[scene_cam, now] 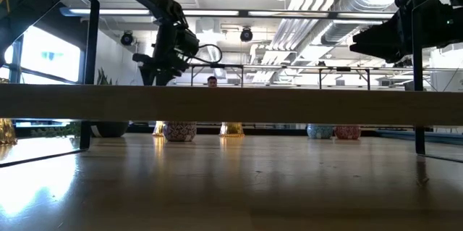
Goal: Pick & Place candle stick holders
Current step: Put the top right gold glass candle holder on the shelf
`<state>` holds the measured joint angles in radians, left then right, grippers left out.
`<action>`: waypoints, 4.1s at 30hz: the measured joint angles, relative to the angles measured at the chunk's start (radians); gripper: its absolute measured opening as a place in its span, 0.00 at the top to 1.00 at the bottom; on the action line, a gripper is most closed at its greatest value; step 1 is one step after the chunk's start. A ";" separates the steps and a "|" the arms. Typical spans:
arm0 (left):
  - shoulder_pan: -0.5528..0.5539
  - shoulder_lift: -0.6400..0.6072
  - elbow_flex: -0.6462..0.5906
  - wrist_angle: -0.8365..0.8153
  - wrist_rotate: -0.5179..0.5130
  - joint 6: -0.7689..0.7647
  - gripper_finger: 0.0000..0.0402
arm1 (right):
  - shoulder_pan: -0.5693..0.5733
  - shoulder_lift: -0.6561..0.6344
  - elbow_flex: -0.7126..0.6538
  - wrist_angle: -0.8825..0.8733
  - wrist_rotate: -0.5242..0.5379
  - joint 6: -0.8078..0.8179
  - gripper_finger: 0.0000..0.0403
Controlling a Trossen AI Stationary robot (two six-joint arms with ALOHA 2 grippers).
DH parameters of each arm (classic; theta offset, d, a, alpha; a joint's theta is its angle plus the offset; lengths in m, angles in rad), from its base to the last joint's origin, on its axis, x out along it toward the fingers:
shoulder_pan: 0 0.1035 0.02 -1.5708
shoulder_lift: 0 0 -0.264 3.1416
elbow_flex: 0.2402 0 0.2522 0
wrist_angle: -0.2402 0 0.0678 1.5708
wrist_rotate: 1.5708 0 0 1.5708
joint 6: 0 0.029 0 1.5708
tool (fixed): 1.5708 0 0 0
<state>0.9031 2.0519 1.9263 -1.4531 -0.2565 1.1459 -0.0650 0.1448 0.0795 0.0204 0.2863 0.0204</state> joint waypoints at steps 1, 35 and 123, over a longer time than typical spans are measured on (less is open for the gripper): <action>-0.001 -0.007 0.000 0.000 -0.057 -0.035 0.41 | 0.000 0.000 0.000 0.000 0.000 0.000 0.38; -0.301 -0.125 0.237 0.016 0.141 -1.280 0.41 | 0.000 0.000 0.000 -0.033 -0.137 -0.046 0.38; -0.281 0.309 0.239 0.398 0.465 -1.332 0.41 | 0.000 0.053 0.000 -0.084 -0.204 0.006 0.38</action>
<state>0.6220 2.3611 2.1651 -1.0555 0.2085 -0.1864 -0.0647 0.1974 0.0792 -0.0635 0.0818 0.0261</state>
